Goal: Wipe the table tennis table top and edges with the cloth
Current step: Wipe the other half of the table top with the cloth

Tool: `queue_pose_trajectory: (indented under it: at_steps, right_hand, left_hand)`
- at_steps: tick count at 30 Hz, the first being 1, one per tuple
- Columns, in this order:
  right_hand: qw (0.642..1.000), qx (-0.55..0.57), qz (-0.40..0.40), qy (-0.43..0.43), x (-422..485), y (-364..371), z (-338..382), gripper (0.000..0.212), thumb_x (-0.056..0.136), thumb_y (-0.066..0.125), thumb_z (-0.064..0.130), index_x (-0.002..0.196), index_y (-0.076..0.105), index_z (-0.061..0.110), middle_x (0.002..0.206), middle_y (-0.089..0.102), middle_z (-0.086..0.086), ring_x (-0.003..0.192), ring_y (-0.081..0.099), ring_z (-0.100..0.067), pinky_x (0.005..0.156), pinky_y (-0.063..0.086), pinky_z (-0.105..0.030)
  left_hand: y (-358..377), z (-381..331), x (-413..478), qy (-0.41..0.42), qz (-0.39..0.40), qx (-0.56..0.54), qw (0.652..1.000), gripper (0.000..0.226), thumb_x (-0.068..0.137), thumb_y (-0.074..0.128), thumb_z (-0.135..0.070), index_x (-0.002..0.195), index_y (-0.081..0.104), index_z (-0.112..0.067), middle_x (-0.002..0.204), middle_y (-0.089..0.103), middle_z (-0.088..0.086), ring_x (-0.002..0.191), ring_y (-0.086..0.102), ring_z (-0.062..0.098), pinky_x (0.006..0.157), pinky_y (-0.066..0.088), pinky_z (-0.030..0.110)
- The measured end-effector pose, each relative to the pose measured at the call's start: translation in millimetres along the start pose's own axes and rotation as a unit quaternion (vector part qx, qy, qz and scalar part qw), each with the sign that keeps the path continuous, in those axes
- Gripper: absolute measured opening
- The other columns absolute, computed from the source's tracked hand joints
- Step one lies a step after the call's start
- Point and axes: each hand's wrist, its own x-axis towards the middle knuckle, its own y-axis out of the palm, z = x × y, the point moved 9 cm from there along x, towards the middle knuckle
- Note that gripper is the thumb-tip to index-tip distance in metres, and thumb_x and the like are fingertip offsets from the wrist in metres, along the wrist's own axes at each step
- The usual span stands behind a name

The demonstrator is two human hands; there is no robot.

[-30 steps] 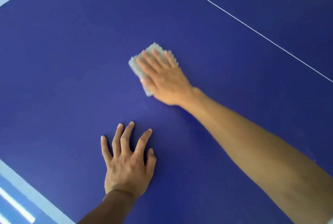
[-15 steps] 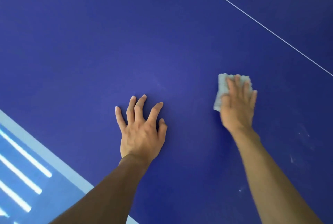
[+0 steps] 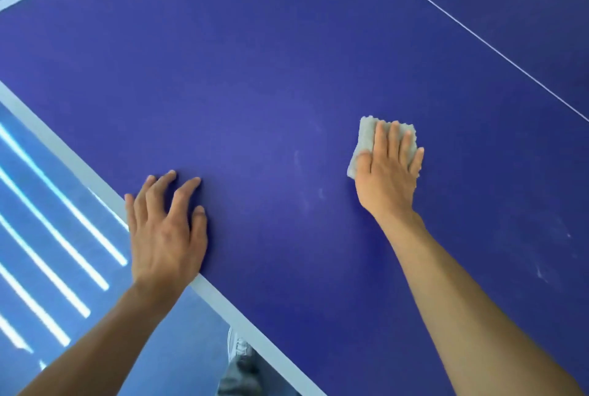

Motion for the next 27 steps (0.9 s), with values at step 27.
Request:
queue_pose_trajectory:
  at_steps: [27]
  right_hand:
    - [0.977,-0.036,0.006,-0.209,-123,26,124,0.053,0.1,0.027,0.03,0.153,0.036,0.027,0.155,0.036,0.001,0.15,0.025,-0.035,0.118,0.026,-0.064]
  left_hand:
    - [-2,15,0,-0.008,-0.057,-0.04,0.998,0.042,0.104,0.039,-0.026,0.136,0.065,-0.018,0.146,0.054,0.01,0.143,0.041,0.036,0.127,0.015,0.048]
